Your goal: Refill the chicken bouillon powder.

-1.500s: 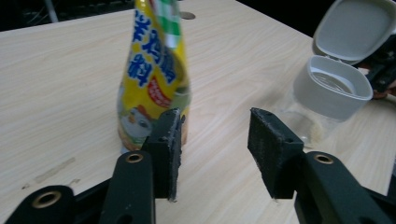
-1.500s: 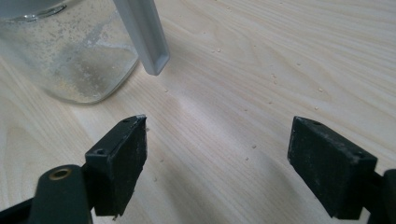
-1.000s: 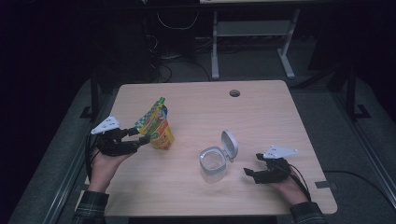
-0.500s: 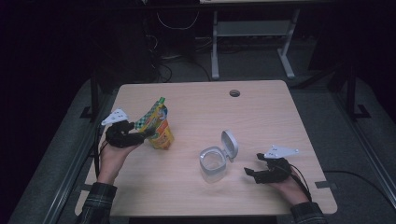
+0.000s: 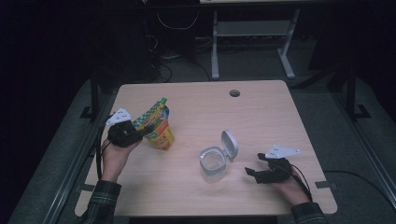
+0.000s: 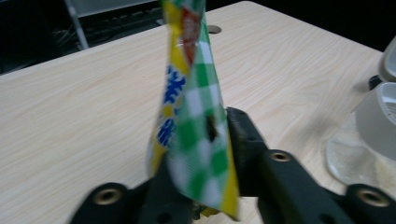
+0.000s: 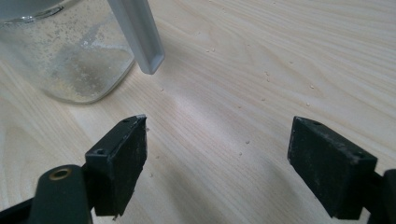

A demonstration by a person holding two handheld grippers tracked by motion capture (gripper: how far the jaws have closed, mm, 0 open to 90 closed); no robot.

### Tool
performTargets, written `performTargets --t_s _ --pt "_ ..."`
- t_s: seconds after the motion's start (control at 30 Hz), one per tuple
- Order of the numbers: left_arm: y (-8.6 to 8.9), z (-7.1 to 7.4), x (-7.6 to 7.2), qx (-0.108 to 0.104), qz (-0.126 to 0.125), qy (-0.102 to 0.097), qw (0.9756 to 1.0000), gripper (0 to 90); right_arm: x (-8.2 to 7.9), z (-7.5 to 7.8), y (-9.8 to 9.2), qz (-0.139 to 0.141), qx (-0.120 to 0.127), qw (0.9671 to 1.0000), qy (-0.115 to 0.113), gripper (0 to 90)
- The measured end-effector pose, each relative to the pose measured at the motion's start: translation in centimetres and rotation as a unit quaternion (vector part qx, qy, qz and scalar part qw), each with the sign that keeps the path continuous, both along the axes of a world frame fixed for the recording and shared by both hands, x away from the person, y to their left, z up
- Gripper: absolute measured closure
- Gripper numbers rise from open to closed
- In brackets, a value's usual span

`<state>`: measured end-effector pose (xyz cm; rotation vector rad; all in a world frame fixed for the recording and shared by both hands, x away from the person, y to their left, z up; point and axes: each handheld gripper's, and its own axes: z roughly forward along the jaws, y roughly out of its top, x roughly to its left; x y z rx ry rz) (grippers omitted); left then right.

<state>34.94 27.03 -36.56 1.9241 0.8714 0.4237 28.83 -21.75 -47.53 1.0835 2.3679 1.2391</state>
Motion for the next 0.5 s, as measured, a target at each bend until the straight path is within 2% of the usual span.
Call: performTargets --t_s 0.07,0.13,0.3,0.43,0.5 --pt "0.08 -0.03 0.01 -0.004 0.003 0.003 1.0 87.7 0.0 -0.02 0.04 0.001 -0.001 1.0 0.0 19.2" --pt "0.05 -0.01 0.05 0.002 0.0 -0.001 1.0 89.4 -0.01 -0.03 0.06 0.001 -0.002 1.0 0.0 19.2" --pt "0.07 0.15 0.25 0.005 -0.005 0.005 1.0 90.0 -0.06 -0.02 0.04 0.002 -0.001 1.0 0.001 17.5" --pt "-0.04 0.38 0.53 0.01 -0.007 0.007 0.9999 90.0 -0.18 0.43 0.24 0.005 -0.015 0.9999 -0.006 13.3" --pt "-0.03 0.37 0.56 0.008 -0.01 0.006 0.9999 90.0 -0.23 0.69 0.24 0.005 -0.008 0.9999 -0.006 13.2"
